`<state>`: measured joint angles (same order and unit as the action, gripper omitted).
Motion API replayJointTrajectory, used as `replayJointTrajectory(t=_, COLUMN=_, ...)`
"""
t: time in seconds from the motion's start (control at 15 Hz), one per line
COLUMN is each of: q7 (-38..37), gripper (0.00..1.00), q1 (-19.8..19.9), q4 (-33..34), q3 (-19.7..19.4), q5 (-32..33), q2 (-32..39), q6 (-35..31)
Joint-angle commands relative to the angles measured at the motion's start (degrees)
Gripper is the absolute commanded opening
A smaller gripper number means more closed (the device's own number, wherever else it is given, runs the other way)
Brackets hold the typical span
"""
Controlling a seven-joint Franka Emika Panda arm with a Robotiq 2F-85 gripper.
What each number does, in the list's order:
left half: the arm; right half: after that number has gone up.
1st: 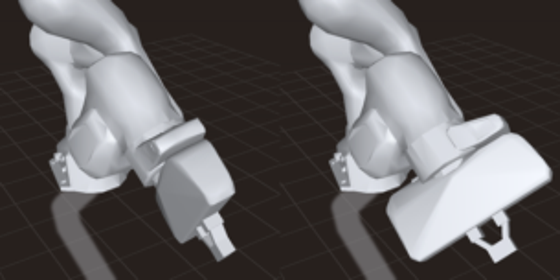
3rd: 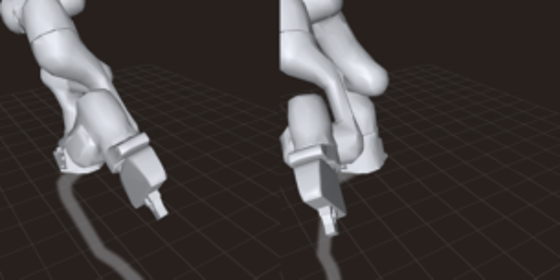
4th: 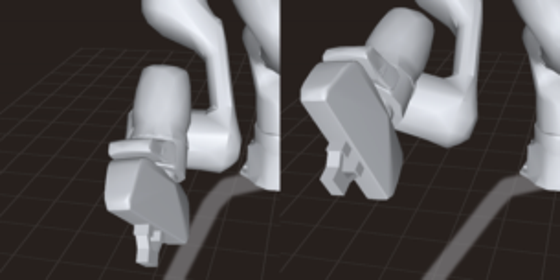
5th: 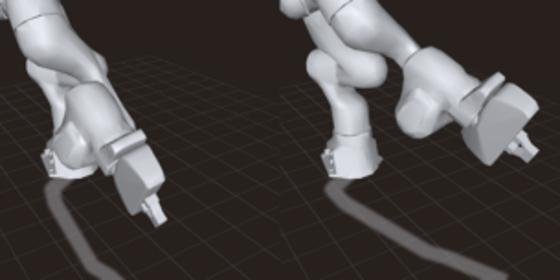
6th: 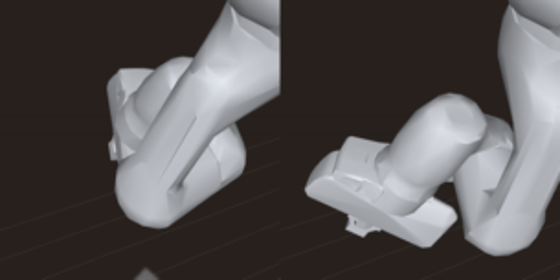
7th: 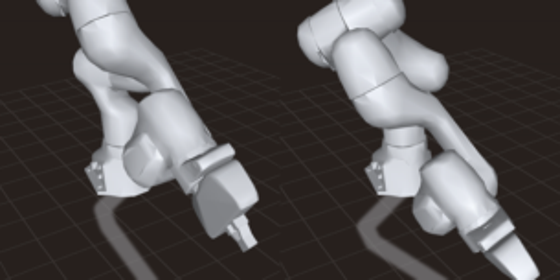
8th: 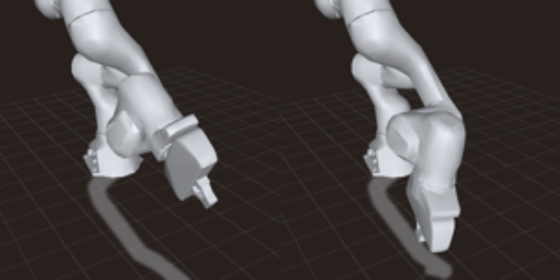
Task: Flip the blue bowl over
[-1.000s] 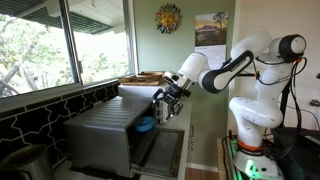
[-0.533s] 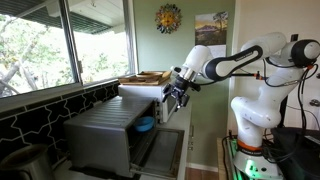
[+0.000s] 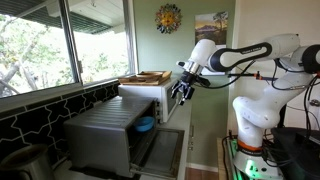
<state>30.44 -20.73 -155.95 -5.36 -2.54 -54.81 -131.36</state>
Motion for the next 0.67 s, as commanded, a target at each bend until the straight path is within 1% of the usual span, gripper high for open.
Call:
replayJointTrajectory(t=0.0, q7=-3.1, gripper=1.0, q1=0.6, q4=-0.7, q3=-0.3, q5=-2.0, q2=-4.1, q6=2.6)
replayJointTrajectory(t=0.13, q7=-3.9, gripper=1.0, q1=0.8, q4=-1.0, q3=-0.5, q5=-2.2, q2=-5.5, q6=2.4)
replayJointTrajectory(t=0.27, q7=-1.3, gripper=1.0, q1=0.4, q4=-1.5, q3=-0.9, q5=-0.6, q2=-6.6, q6=2.0)
replayJointTrajectory(t=0.33, q7=-2.6, gripper=1.0, q1=0.4, q4=0.0, q3=-0.3, q5=-1.0, q2=-4.1, q6=0.9)
replayJointTrajectory(t=0.6, q7=-2.2, gripper=1.0, q1=0.4, q4=-0.4, q3=-0.4, q5=-0.9, q2=-5.2, q6=0.9)
